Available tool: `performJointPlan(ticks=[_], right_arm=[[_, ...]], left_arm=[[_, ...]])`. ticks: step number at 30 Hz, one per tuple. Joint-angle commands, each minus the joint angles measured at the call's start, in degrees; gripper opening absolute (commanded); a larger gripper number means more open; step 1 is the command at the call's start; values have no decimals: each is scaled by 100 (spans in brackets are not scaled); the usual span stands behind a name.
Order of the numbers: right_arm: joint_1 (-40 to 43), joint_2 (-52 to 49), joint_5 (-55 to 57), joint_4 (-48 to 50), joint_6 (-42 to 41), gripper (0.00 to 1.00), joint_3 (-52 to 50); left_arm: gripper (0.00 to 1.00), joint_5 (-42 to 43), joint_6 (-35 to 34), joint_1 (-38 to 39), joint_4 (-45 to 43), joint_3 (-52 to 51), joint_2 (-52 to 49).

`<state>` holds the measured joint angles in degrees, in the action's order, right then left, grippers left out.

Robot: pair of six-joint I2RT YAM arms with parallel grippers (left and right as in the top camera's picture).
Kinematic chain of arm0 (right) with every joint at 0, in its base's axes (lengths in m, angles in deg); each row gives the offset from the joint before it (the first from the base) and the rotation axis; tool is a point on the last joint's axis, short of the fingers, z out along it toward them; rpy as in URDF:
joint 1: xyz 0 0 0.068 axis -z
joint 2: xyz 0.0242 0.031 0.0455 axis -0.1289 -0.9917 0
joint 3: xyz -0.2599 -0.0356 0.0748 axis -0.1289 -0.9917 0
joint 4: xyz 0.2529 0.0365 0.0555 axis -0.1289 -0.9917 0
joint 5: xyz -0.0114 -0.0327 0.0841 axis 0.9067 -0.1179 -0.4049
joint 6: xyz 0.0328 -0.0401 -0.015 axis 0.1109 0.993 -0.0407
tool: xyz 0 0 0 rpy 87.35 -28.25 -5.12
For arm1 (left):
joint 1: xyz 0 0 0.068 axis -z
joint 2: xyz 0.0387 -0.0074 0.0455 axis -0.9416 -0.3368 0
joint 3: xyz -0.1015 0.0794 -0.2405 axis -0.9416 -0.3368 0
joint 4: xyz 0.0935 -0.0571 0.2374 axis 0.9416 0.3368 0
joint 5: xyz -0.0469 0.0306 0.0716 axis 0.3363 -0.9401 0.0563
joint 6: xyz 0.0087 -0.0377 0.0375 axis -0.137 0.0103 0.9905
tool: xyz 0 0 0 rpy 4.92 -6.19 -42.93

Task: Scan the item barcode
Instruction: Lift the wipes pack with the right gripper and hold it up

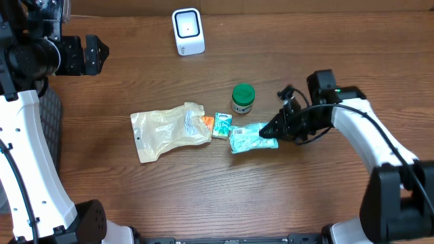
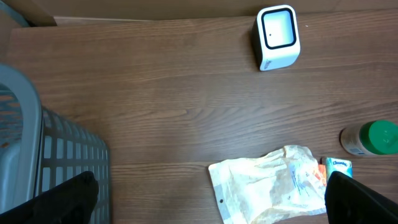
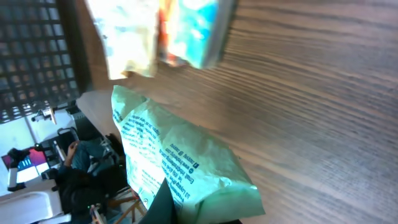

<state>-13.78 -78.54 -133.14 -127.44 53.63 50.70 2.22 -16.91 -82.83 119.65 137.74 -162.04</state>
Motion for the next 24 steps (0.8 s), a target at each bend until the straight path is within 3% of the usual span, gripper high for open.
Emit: performJointPlan(ticks=[1, 12, 24], right_arm=[[-7, 393, -162, -197, 26, 4, 461], [-503, 501, -378, -767, 24, 4, 2299], [-881, 501, -763, -715, 26, 4, 3147]], left_arm=[[99, 68, 83, -11, -7, 2, 42], [100, 68, 83, -11, -7, 2, 42], [100, 68, 83, -11, -7, 2, 42]])
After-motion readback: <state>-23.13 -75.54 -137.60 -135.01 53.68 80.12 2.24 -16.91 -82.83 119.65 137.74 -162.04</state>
